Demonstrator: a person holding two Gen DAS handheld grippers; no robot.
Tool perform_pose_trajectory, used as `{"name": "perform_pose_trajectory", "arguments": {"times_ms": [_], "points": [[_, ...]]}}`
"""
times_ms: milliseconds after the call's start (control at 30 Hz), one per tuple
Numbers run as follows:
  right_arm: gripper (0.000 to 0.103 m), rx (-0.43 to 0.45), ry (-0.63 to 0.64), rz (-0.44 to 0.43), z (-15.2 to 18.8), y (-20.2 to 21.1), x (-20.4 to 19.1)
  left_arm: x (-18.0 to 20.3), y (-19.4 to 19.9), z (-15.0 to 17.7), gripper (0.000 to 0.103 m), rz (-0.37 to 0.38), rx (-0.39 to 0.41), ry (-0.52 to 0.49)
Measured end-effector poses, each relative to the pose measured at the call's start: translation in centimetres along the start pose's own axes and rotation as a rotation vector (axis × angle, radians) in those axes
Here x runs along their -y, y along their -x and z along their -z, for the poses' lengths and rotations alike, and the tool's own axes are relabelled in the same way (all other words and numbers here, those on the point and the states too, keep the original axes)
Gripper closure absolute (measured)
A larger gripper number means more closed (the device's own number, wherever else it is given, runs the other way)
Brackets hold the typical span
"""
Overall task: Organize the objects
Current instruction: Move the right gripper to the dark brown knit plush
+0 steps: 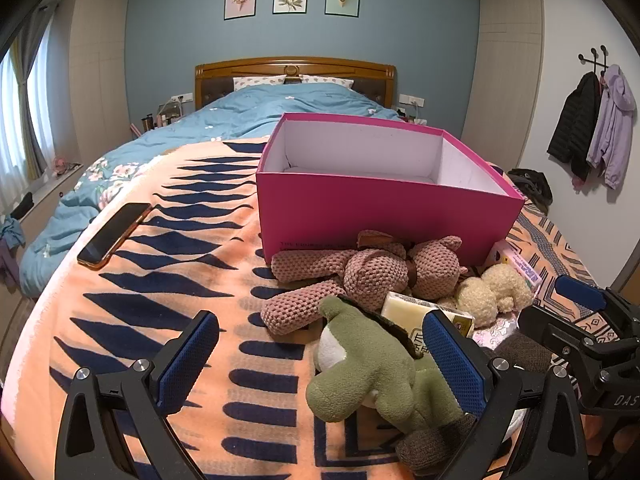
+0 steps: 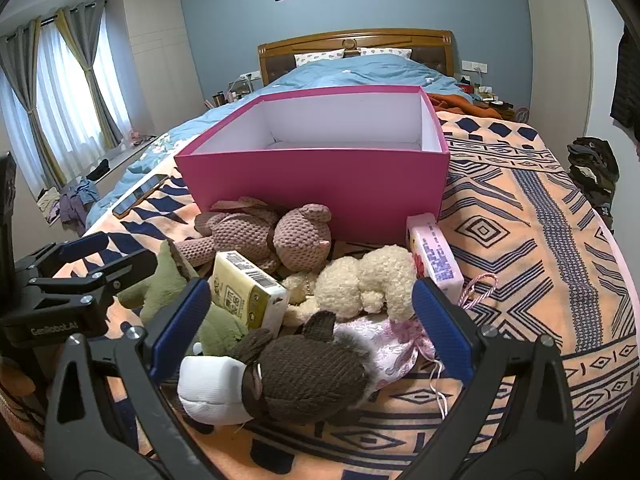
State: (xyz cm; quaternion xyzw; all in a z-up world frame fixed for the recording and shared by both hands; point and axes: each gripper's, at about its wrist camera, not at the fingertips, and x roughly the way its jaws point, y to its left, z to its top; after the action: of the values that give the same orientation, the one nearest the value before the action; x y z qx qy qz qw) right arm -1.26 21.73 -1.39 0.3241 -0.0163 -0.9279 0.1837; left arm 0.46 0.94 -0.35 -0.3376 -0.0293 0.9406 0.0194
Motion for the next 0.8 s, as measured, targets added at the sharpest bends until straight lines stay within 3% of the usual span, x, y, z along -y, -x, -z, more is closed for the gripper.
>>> {"name": "perform_pose_trajectory", "arguments": {"times_ms": [567, 800], "points": [[0.002, -0.017, -0.003, -0.018, 0.3, -0.1, 0.3, -0.4, 0.1, 0.2, 0.0, 0.009, 0.0, 0.002], [0.002, -0.059, -0.017, -0.035, 1.5, -0.2, 1.4, -1.3, 0.2, 0.7, 0.0, 0.071, -0.017, 0.0]]}}
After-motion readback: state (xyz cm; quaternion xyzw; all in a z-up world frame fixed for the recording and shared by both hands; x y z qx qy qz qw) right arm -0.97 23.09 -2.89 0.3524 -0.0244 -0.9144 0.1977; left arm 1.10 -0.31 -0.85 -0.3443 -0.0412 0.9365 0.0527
